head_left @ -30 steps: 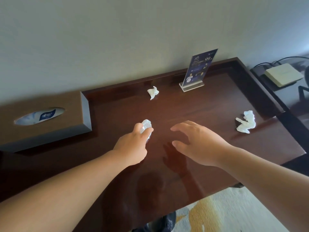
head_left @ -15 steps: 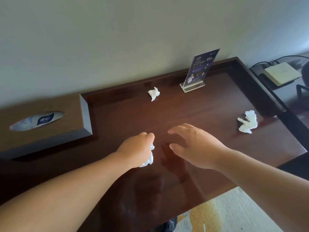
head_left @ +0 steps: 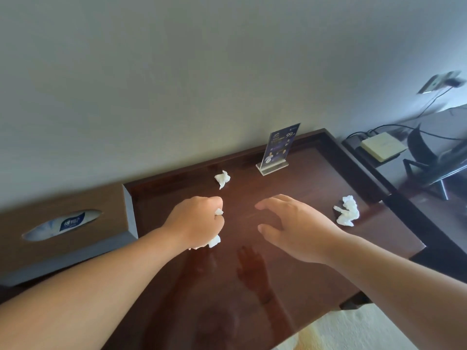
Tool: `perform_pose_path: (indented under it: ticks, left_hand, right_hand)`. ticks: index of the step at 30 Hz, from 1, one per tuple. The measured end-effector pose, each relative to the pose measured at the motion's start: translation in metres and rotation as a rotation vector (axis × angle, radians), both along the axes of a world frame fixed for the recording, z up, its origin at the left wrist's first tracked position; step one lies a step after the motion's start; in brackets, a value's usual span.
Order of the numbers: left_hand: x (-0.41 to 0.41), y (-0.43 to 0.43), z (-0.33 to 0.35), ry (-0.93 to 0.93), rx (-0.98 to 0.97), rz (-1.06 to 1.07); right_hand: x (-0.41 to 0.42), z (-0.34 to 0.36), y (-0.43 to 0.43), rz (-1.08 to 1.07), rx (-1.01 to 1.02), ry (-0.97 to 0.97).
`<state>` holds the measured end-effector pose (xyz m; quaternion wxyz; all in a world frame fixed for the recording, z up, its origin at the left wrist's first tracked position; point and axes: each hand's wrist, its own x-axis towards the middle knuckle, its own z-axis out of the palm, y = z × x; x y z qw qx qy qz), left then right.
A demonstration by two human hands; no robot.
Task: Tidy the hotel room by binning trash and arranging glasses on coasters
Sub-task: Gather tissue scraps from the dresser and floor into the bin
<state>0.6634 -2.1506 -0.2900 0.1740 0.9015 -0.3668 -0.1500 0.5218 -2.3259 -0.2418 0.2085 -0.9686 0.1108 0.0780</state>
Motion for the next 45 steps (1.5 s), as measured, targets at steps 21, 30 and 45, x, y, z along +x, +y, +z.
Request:
perform_pose_path:
  ticks: [21, 30, 45]
  left_hand:
    - [-0.008, -0.056, 0.005, -0.027, -0.04, 0.185]
    - [-0.004, -0.075, -0.005, -0.095, -0.008, 0.275]
    - [0.058, -0.112, -0.063, -0.055, 0.105, 0.256]
  right_hand:
    - [0.016, 0.008, -0.087, 0.172, 0.067, -0.058]
    - [0.037, -0.014, -0.116, 0.253, 0.11, -0.051]
    - [0.051, -0.054, -0.132, 0.155, 0.118, 0.032]
